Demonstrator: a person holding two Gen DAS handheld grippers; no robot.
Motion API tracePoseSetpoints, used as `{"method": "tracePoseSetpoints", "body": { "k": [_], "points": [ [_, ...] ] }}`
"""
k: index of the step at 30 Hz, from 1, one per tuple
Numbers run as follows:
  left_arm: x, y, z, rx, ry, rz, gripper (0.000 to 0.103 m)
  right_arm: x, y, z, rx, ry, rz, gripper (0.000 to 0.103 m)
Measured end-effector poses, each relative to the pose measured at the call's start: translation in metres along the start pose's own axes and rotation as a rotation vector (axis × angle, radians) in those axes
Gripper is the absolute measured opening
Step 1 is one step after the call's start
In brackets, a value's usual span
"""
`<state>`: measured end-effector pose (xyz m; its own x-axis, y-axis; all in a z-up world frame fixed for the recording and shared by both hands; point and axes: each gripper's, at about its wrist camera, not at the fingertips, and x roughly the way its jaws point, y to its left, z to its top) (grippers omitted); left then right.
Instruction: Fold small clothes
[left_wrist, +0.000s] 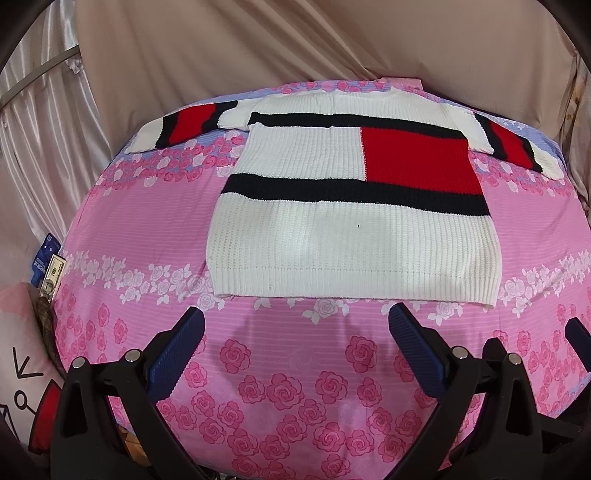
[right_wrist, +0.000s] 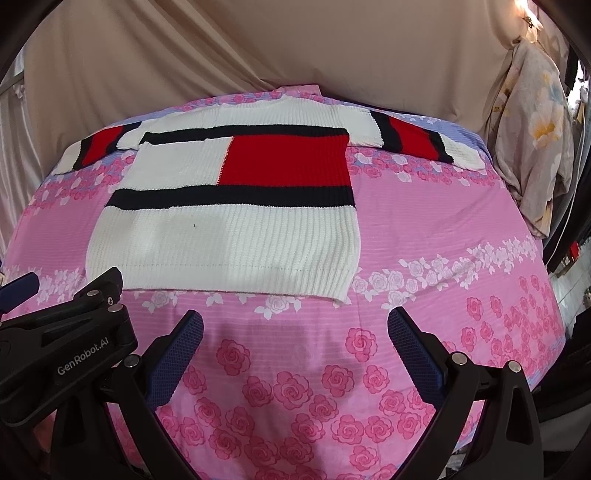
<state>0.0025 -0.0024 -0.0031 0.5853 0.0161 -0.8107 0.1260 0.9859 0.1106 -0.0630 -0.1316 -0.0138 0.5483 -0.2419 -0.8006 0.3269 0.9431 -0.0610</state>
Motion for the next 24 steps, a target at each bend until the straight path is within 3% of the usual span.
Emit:
{"method": "tracePoseSetpoints", "body": {
  "k": [24],
  "points": [
    [0.0008, -0.0004, -0.0015, 0.005, 0.002, -0.011, 0.097, 0.0013, -0.0008, -0.0007, -0.003, 0.008, 0.012, 0.098]
  ]
}}
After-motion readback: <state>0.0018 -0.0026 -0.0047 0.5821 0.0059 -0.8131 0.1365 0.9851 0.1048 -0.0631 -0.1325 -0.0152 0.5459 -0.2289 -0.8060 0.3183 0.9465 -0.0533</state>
